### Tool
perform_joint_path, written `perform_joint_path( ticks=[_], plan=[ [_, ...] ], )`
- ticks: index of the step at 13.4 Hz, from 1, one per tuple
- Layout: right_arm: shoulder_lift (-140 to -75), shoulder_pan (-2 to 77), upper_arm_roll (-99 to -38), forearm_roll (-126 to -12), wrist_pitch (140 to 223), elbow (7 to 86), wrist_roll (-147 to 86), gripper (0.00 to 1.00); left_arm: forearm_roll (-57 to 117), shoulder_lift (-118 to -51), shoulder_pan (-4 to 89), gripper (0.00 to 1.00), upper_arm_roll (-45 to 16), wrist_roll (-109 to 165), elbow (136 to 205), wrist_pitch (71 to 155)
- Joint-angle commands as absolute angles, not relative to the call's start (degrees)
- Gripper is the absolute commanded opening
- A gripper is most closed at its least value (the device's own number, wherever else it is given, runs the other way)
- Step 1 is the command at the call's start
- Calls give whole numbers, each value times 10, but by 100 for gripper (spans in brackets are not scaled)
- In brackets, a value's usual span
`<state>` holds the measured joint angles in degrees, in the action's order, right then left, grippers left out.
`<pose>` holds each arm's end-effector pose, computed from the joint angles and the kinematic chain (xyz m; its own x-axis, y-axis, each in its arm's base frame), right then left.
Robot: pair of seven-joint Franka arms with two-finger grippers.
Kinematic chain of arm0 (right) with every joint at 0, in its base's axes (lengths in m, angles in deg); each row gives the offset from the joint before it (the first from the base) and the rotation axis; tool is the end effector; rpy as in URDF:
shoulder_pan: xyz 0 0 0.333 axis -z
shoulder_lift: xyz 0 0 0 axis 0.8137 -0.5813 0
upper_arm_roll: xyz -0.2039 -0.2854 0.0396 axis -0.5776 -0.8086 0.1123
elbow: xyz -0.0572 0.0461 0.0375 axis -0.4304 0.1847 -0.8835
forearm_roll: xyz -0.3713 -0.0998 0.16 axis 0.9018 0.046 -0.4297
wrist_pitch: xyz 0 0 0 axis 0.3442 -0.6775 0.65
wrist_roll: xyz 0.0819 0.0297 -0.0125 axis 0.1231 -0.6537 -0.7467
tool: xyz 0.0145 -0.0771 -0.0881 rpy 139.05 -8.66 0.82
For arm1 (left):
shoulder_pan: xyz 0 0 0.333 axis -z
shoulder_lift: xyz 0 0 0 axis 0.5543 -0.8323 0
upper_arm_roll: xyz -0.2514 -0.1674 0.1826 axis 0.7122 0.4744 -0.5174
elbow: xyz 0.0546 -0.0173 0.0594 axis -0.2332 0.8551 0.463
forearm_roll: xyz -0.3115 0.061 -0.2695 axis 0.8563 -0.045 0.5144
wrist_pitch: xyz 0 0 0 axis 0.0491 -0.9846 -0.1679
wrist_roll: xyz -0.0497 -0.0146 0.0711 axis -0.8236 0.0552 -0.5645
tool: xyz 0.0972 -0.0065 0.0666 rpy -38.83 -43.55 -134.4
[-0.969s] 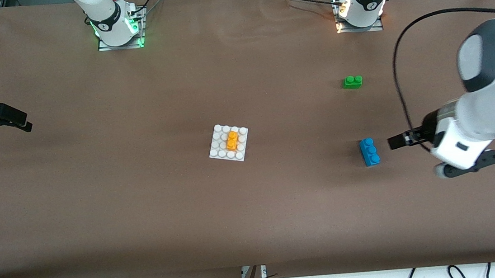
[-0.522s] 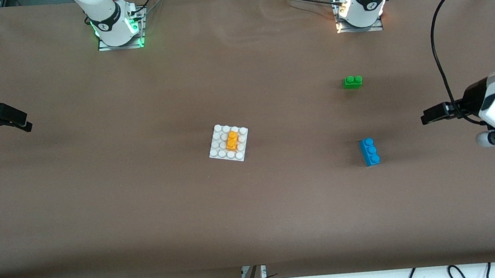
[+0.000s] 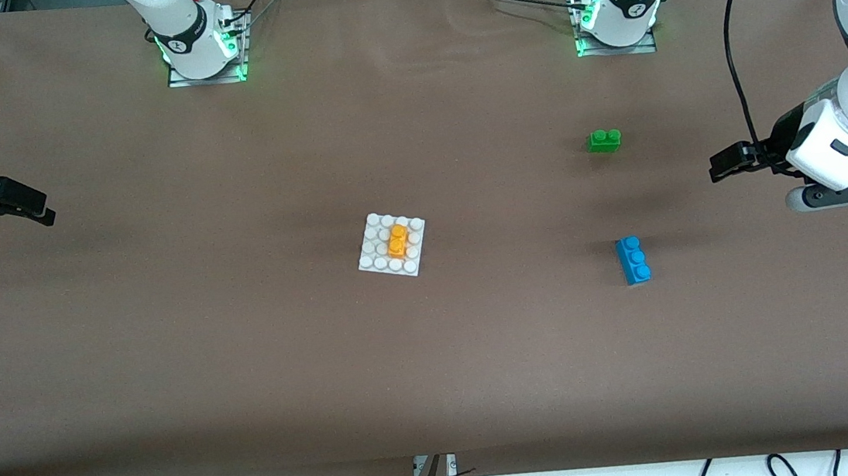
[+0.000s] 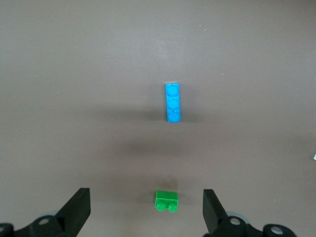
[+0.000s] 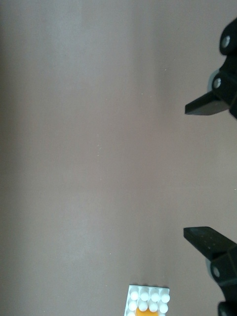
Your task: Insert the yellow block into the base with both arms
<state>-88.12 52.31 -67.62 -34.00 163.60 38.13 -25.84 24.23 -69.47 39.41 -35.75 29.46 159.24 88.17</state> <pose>0.6158 -0.0233 0.6075 0.9985 -0.0428 0.0339 -0.0419 -0.9988 -0.0270 0.6338 -0.0389 0.5571 0.9879 0.0898 -0.1262 0.0934 -0.9954 0.0224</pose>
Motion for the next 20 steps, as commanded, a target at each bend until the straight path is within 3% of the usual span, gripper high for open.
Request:
perform_joint_path(
  ticks=[1, 20],
  plan=[
    [-876, 530, -671, -343, 1629, 381, -264, 100, 227, -673, 387, 100, -348, 291, 1616, 878],
    [-876, 530, -671, -343, 1629, 381, -264, 100, 227, -665, 389, 100, -351, 287, 1589, 851]
  ],
)
